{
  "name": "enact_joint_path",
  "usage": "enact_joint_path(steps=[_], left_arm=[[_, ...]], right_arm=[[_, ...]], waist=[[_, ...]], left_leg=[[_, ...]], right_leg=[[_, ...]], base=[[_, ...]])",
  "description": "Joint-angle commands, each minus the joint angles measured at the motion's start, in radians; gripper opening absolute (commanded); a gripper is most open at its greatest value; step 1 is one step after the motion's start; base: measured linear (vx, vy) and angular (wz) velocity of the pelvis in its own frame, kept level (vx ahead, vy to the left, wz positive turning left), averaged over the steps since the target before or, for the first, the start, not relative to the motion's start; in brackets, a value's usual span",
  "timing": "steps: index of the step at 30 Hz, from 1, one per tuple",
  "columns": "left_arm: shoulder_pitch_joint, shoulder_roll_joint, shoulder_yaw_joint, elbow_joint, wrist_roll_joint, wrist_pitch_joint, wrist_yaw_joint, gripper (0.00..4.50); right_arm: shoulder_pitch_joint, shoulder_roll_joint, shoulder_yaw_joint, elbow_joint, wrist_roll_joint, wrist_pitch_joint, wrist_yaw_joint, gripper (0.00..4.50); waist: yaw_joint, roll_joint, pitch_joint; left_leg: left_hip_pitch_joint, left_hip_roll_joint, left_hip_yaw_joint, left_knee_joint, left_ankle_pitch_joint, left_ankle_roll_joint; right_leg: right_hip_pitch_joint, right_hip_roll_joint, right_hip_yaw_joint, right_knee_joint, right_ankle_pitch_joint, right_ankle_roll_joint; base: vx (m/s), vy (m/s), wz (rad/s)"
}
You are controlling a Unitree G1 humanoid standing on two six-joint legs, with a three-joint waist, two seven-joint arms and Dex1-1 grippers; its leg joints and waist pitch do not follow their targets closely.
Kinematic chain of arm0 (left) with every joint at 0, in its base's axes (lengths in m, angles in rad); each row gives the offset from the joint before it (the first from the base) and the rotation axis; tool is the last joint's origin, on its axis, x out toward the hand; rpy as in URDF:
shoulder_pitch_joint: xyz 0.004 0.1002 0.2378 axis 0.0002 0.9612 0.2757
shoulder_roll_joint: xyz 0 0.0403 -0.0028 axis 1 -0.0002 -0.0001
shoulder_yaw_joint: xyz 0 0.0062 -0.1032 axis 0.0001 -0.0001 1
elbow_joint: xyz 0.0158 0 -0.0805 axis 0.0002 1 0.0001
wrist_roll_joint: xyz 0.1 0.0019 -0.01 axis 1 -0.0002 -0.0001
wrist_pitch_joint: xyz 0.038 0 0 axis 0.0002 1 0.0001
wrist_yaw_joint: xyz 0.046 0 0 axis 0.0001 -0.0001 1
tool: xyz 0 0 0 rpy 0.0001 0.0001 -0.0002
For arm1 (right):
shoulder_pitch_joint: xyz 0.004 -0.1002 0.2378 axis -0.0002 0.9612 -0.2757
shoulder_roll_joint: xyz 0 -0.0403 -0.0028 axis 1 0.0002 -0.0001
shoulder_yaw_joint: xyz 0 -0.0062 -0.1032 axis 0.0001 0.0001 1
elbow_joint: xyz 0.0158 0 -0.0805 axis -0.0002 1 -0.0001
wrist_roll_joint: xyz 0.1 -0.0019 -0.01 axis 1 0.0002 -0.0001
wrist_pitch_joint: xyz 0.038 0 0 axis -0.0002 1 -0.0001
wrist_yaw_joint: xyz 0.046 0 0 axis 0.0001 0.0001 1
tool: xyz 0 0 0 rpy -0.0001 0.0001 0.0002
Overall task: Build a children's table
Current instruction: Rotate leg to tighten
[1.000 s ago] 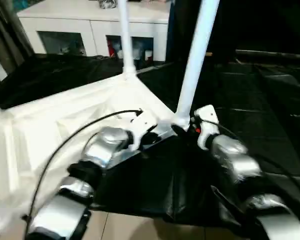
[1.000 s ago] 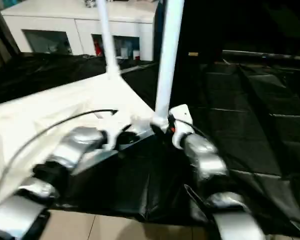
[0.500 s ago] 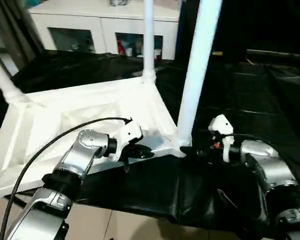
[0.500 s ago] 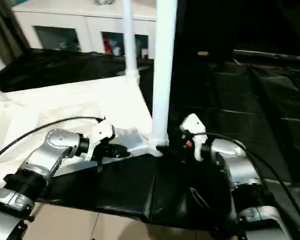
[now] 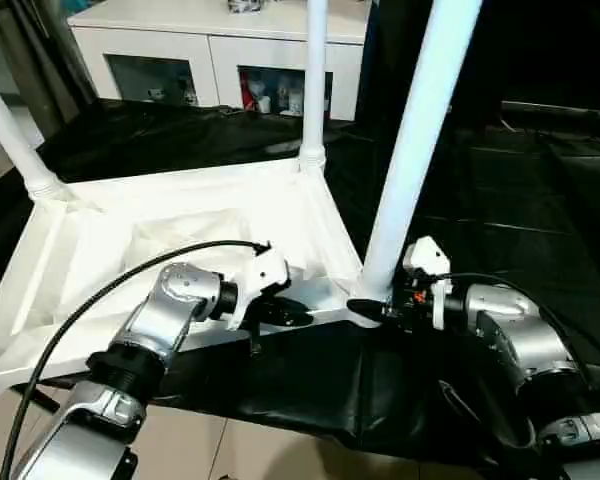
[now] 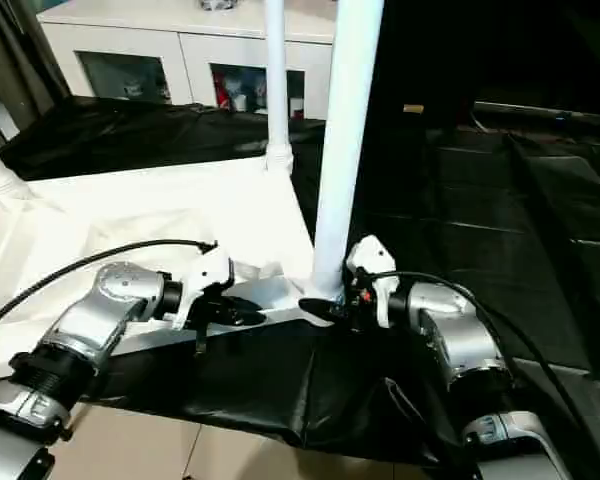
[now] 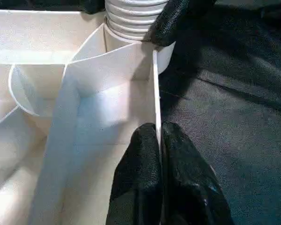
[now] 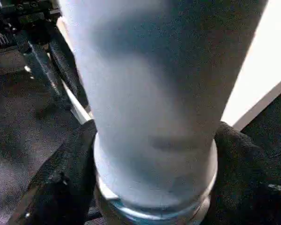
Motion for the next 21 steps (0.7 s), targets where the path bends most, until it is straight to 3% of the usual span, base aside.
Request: enact_joint_path(steps=[1, 8, 9, 10, 13, 16, 18, 19, 21], left_arm=[[0.005, -0.016, -0.003, -0.043, -0.038, -0.017, -0.029, 0.00], [0.000, -0.028, 0.005, -0.028, -0.032, -0.017, 0.001, 0.00], [-0.030, -0.054, 0.015, 0.031, 0.006, -0.016, 0.108, 0.00], [-0.036, -0.059, 0.017, 0.042, 0.012, -0.017, 0.127, 0.00], [-0.108, -0.120, 0.039, 0.167, 0.065, -0.008, 0.332, 0.00], [-0.158, -0.171, 0.052, 0.237, 0.083, 0.020, 0.464, 0.00], [-0.188, -0.207, 0.062, 0.277, 0.087, 0.038, 0.543, 0.00], [-0.203, -0.226, 0.062, 0.298, 0.093, 0.038, 0.582, 0.00], [-0.229, -0.266, 0.058, 0.341, 0.108, 0.013, 0.631, 0.00]], right_arm=[[-0.017, -0.006, -0.005, 0.008, 0.002, -0.002, 0.006, 2.98], [-0.019, 0.012, -0.029, 0.026, 0.017, 0.009, -0.031, 2.77], [-0.030, 0.048, -0.053, 0.067, -0.007, 0.011, -0.169, 2.75], [-0.033, 0.054, -0.056, 0.075, -0.013, 0.012, -0.194, 2.74], [-0.053, 0.130, -0.085, 0.158, -0.069, 0.021, -0.477, 2.74], [-0.069, 0.203, -0.128, 0.194, -0.057, 0.055, -0.656, 2.73], [-0.086, 0.250, -0.153, 0.220, -0.050, 0.078, -0.771, 2.73], [-0.100, 0.278, -0.166, 0.243, -0.044, 0.078, -0.822, 2.73], [-0.139, 0.332, -0.170, 0.302, -0.048, 0.041, -0.891, 2.73]], waist=[[-0.003, -0.011, -0.072], [-0.004, -0.013, -0.072], [-0.005, -0.014, -0.071], [-0.008, -0.012, -0.067], [-0.019, -0.012, -0.068], [-0.021, -0.008, -0.068], [-0.019, -0.010, -0.071], [-0.019, -0.002, -0.071], [-0.022, 0.000, -0.072]], left_leg=[[-0.005, 0.024, 0.001, -0.059, -0.079, 0.100], [-0.006, 0.023, 0.002, -0.059, -0.078, 0.098], [-0.006, 0.024, 0.001, -0.060, -0.081, 0.094], [-0.003, 0.023, 0.002, -0.061, -0.085, 0.088], [0.003, 0.016, -0.001, -0.063, -0.108, 0.038], [0.003, 0.014, 0.000, -0.064, -0.109, 0.039], [-0.002, 0.013, -0.001, -0.064, -0.104, 0.047], [0.000, 0.012, -0.001, -0.062, -0.102, 0.048], [0.002, 0.013, -0.001, -0.063, -0.111, 0.041]], right_leg=[[0.071, -0.057, 0.056, -0.062, -0.191, -0.198], [0.071, -0.057, 0.056, -0.062, -0.198, -0.195], [0.071, -0.058, 0.056, -0.063, -0.210, -0.191], [0.065, -0.055, 0.057, -0.069, -0.228, -0.186], [0.066, -0.057, 0.055, -0.078, -0.306, -0.154], [0.064, -0.056, 0.058, -0.080, -0.300, -0.150], [0.071, -0.058, 0.055, -0.078, -0.291, -0.150], [0.068, -0.057, 0.056, -0.078, -0.283, -0.152], [0.066, -0.056, 0.055, -0.080, -0.271, -0.161]], base=[[0.000, 0.000, 0.00], [0.000, 0.000, 0.00], [0.000, 0.000, 0.00], [0.000, 0.000, 0.00], [0.000, 0.000, 0.00], [0.000, 0.000, 0.00], [0.000, 0.000, 0.00], [0.000, 0.000, 0.00], [0.000, 0.000, 0.00]])
